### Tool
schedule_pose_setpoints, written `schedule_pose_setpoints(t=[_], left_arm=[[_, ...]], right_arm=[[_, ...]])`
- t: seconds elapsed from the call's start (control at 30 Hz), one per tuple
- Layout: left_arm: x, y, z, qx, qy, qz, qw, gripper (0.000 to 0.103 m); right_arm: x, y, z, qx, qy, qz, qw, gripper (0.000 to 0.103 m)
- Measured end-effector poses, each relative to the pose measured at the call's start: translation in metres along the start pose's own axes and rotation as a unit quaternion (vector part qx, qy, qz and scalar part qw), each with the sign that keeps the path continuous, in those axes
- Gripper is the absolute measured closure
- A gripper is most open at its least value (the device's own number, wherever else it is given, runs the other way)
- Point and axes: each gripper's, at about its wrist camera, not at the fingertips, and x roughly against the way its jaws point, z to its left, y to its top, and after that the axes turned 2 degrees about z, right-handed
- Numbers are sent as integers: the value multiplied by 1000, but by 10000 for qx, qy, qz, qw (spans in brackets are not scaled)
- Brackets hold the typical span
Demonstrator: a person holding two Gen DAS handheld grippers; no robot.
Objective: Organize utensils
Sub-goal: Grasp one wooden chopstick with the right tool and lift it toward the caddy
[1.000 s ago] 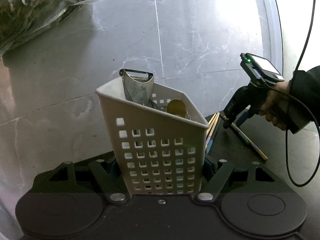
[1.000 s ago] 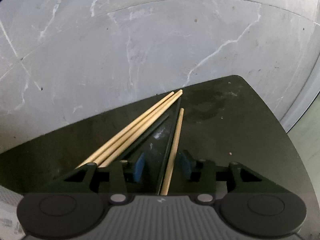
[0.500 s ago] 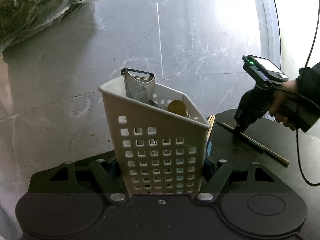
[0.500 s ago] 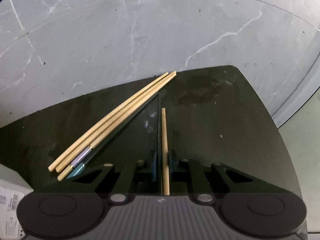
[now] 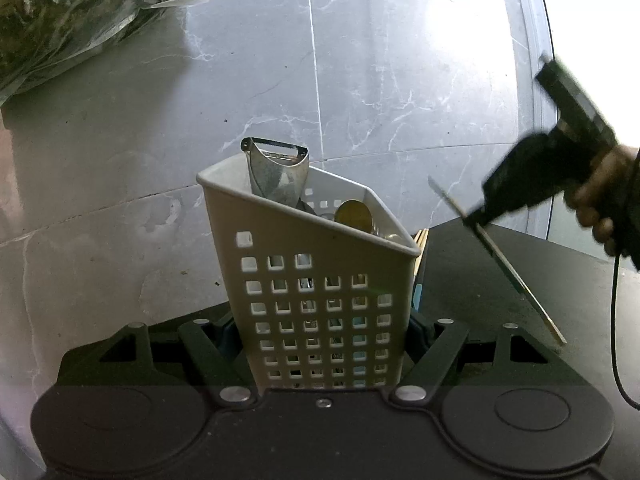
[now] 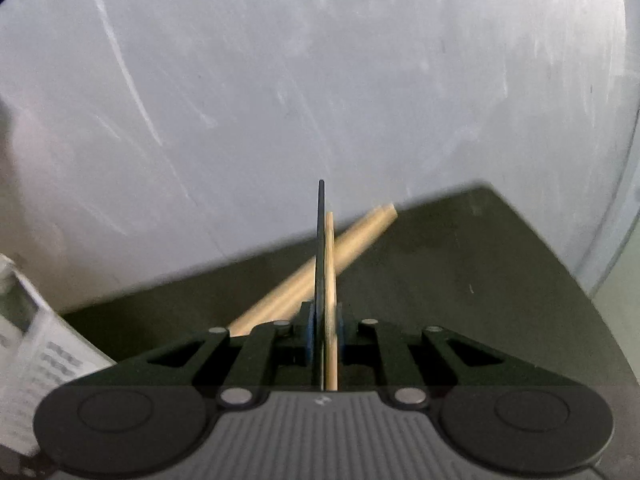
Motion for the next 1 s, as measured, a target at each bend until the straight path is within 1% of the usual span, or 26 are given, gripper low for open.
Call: schedule_pose_setpoints(t=[0.1,0.23,0.37,0.47,0.53,0.6,0.7,0.83,0.93,1.0], left_arm=[[0,0,0,-11,-3,-1,10000,26],[0,0,0,-13,0,0,10000,26],[0,-1,-1,-1,11,-11,10000,26],[0,-1,-1,8,22,-16,10000,26],[0,-1,-2,15,28,-19,10000,26],[0,-1,-2,14,33,-21,10000,26],[0,-1,-2,16,37,-27,10000,26],[1,-2,-3,26,40,-48,10000,26],[1,-4,-3,27,44,-65,10000,26],[2,-4,-3,30,45,-69,10000,26]], right_arm=[[29,6,16,126,246,-625,9977,91],[70,21,42,372,634,-1401,9874,91],[114,41,71,588,1179,-2165,9674,91],[133,52,94,736,1668,-2569,9491,91],[138,54,108,780,1980,-2743,9378,91],[137,51,122,853,2255,-2848,9278,91],[123,40,140,1053,2466,-2766,9228,91],[102,19,143,1145,2648,-2452,9256,91],[88,1,145,1277,2697,-2076,9316,90],[79,-10,152,1446,2579,-1856,9371,88]])
